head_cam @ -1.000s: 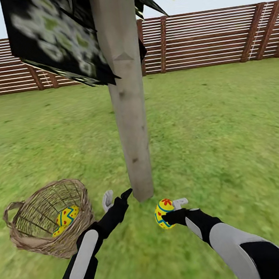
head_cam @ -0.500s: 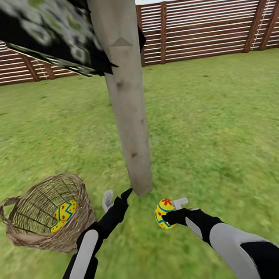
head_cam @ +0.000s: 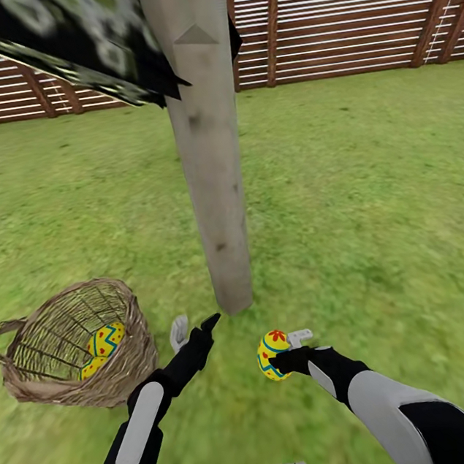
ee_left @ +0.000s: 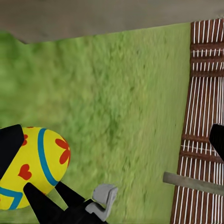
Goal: Take the three Easter eggs out of the wicker basket on the lawn in the garden, then place them on the lawn next to a single tree (choose any tree) so that all three eggs are next to the same tree and none are left in the basket.
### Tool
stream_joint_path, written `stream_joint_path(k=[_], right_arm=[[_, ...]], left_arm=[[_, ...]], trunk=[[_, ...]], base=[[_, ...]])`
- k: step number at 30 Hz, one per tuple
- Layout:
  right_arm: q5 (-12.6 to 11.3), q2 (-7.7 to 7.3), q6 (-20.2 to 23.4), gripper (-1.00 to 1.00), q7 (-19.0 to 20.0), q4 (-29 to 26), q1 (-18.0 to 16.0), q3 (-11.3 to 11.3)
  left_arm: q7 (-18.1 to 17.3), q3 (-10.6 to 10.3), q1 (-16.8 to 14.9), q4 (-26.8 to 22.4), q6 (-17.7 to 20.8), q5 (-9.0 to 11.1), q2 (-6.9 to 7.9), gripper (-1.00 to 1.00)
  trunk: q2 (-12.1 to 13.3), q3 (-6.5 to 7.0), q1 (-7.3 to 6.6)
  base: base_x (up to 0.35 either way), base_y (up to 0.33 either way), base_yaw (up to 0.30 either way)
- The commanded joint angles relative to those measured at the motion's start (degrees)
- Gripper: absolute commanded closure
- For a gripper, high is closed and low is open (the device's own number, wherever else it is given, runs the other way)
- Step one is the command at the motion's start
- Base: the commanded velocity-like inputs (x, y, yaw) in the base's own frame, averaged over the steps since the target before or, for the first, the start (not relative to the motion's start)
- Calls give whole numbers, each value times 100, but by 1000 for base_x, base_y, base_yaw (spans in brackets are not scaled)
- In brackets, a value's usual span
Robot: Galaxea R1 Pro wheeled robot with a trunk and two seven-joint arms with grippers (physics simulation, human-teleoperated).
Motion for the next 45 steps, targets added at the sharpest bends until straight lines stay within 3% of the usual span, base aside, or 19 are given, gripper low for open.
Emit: stream_joint_path(k=[1,19,28,30,35,45], right_arm=[[58,0,35,100,19,-15,0,-47],[58,-9,-88,100,1,-15,0,-47],[43,-12,-17,100,7,-14,0,-55],[12,-12,21,100,7,-14,0,-79],[-341,17,493,100,-43,-15,-40,-134],[-358,19,398,100,-51,-104,-87,-135]], left_arm=[[26,3,-2,-5,20,54,0,-100],[24,2,-2,-5,20,54,-5,-100],[26,2,-2,-5,20,54,-6,-100],[25,-3,-2,-2,20,54,-6,-100],[24,-5,-2,-5,20,54,-6,-100],[26,-7,-2,-5,20,54,-15,-100]], trunk=[[-3,-27,1],[-27,-426,48],[-30,-470,53],[-33,-514,58],[-39,-625,71],[-53,-847,97]], base=[[0,0,0],[0,0,0],[0,0,0],[0,0,0],[0,0,0],[0,0,0]])
